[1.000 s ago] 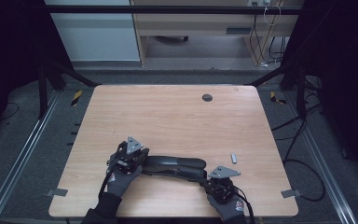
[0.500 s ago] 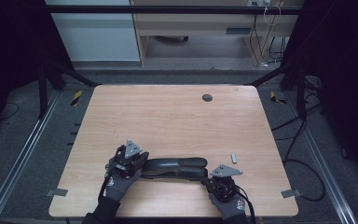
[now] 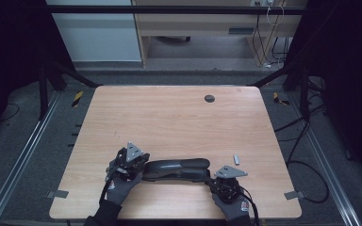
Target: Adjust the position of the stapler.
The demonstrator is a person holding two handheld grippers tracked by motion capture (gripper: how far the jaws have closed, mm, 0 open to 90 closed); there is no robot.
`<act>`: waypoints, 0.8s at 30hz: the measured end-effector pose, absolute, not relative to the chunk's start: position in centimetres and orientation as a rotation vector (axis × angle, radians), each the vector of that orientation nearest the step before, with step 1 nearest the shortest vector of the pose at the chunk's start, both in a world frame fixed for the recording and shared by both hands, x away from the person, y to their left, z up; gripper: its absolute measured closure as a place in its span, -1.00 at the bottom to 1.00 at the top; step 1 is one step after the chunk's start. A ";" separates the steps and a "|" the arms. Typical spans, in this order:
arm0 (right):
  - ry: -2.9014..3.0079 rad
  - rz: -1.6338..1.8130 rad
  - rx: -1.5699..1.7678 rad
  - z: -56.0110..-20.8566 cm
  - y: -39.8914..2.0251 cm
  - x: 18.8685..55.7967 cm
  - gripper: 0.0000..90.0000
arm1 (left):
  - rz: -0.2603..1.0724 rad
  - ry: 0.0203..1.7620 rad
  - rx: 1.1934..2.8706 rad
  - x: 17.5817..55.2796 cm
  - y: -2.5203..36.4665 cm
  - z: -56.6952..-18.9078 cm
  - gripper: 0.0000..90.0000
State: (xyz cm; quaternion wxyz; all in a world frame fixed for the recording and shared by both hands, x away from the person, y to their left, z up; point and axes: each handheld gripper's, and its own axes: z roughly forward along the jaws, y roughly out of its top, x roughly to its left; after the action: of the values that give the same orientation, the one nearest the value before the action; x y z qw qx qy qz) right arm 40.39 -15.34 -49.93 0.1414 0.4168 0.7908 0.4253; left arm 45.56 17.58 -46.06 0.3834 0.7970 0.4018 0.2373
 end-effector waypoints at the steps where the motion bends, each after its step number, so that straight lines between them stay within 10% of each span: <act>1: 2.272 1.235 1.209 -49.8 -15.5 40.3 0.99 | 0.616 1.023 2.024 45.5 17.7 -45.8 0.93; 24: 2.031 1.211 1.318 -48.7 -20.7 40.9 0.13 | 0.713 0.879 1.968 42.0 16.3 -41.3 0.00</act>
State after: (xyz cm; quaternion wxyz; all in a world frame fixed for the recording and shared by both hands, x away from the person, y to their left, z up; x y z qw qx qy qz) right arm 40.93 -20.65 -48.75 0.2155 0.4754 0.7327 0.4367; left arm 41.98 16.32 -41.32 0.4222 0.7858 0.3510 0.2847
